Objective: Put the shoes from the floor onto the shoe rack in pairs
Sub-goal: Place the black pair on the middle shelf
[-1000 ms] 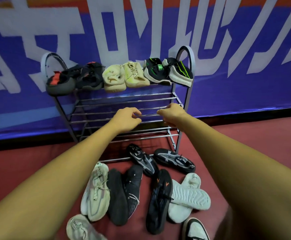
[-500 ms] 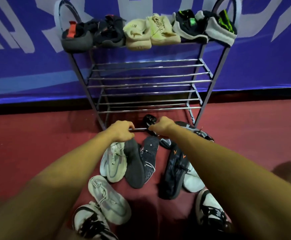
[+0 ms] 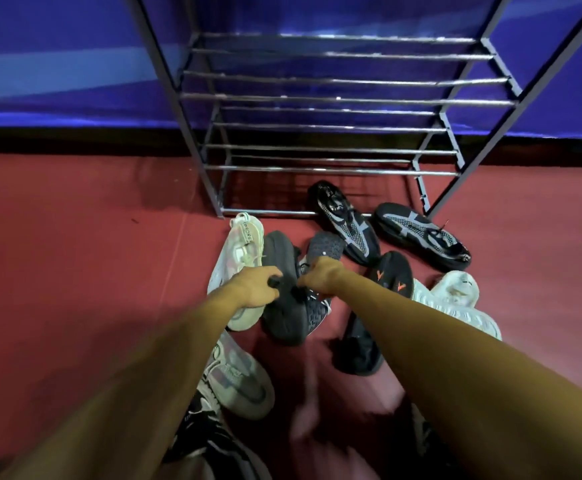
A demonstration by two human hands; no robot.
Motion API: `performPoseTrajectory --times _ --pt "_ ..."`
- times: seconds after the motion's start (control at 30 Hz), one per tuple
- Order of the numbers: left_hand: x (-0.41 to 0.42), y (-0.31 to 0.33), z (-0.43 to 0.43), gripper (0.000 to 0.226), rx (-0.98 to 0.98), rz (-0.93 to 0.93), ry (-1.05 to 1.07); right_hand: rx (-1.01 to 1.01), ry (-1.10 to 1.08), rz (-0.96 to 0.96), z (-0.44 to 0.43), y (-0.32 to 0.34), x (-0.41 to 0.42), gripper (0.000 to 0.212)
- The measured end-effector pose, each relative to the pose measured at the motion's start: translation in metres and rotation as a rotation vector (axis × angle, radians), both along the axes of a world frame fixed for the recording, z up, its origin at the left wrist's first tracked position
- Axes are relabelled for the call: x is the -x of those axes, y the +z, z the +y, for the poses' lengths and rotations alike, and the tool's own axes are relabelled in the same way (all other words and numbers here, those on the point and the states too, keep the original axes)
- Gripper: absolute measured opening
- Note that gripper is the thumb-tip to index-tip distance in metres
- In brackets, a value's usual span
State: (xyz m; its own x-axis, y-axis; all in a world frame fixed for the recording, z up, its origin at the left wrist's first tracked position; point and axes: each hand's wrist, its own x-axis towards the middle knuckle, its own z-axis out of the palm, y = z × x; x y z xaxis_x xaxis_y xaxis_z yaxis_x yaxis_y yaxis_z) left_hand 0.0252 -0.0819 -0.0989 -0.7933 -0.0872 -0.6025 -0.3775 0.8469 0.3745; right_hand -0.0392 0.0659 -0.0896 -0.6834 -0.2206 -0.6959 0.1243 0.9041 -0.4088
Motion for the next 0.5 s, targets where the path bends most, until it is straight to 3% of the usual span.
performPoseTrajectory --times 0.13,0.33,0.5 --pt "0.0 -0.024 -0.001 0.046 -0.033 -0.035 -0.034 -0.048 0.024 -0.057 0.0 -0.035 -0.008 0.025" --pt "-0.005 -0.055 0.0 0.059 -0.044 -0.145 -0.052 -0.093 -0.058 -0.038 -0.006 -0.079 -0.023 0.051" --pt "-0.005 -0.055 0.003 0.056 -0.066 -0.135 0.005 -0.08 -0.008 -0.041 -0.007 -0.076 -0.018 0.043"
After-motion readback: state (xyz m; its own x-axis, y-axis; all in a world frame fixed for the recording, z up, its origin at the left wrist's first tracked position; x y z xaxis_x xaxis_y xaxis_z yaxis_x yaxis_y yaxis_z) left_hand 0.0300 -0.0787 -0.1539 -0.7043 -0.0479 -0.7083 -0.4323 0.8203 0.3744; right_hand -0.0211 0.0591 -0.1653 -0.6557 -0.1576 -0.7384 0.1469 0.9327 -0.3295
